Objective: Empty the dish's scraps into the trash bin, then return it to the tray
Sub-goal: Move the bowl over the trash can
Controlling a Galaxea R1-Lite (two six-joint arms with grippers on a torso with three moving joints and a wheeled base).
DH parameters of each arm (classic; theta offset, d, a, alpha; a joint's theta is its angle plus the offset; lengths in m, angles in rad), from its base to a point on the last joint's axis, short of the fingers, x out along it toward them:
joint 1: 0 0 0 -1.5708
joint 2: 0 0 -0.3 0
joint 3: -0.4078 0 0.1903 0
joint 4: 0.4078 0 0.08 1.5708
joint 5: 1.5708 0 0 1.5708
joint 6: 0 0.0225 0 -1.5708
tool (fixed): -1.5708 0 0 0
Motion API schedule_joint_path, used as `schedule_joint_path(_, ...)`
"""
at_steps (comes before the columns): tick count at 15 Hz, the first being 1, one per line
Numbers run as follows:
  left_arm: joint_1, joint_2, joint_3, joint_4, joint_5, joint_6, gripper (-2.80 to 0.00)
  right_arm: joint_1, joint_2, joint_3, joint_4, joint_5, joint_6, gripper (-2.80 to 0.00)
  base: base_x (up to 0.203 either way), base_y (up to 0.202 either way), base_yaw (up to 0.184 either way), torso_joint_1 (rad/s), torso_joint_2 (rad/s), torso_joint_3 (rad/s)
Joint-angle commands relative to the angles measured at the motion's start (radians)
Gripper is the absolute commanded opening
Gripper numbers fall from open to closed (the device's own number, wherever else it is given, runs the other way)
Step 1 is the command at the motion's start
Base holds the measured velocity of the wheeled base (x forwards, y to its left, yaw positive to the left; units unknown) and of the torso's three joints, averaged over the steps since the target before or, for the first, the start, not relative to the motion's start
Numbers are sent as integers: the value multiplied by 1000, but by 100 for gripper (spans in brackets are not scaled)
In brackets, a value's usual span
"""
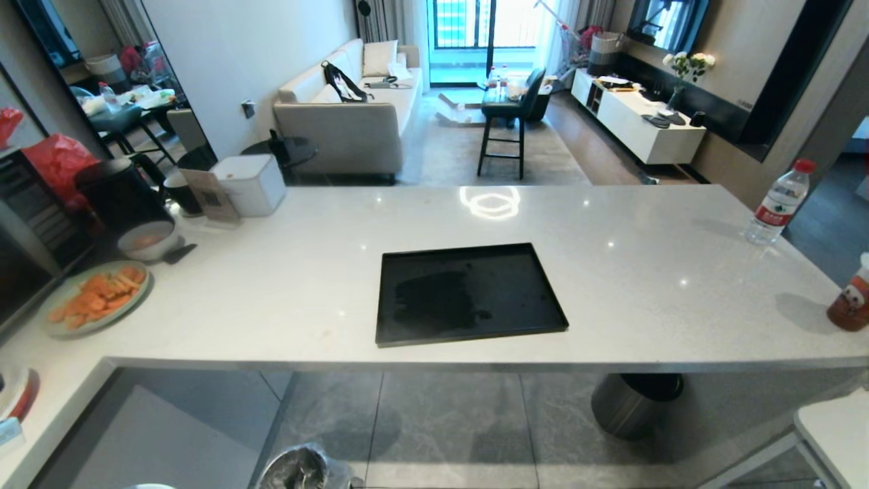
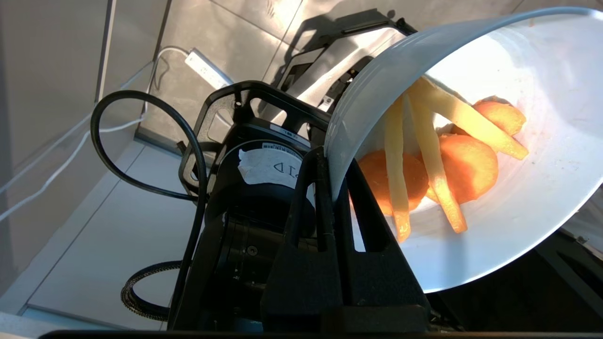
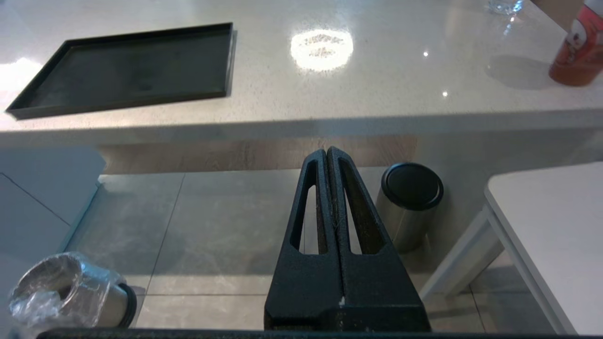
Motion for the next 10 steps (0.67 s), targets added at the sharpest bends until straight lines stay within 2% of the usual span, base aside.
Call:
schedule_joint_path(1, 1, 0, 0, 5, 0, -3, -280, 0, 0, 0, 0, 0, 0, -280, -186, 0, 0, 6, -1, 2)
schedule_joint_path(2, 1, 0, 0, 5, 0, -3, -280, 0, 0, 0, 0, 0, 0, -280, -124, 0, -1, -5, 2, -1)
schedule_joint_path(10, -1, -5, 28, 1, 0, -1, -280, 0, 0, 0, 0, 0, 0, -280, 0, 0, 0, 3, 0, 0)
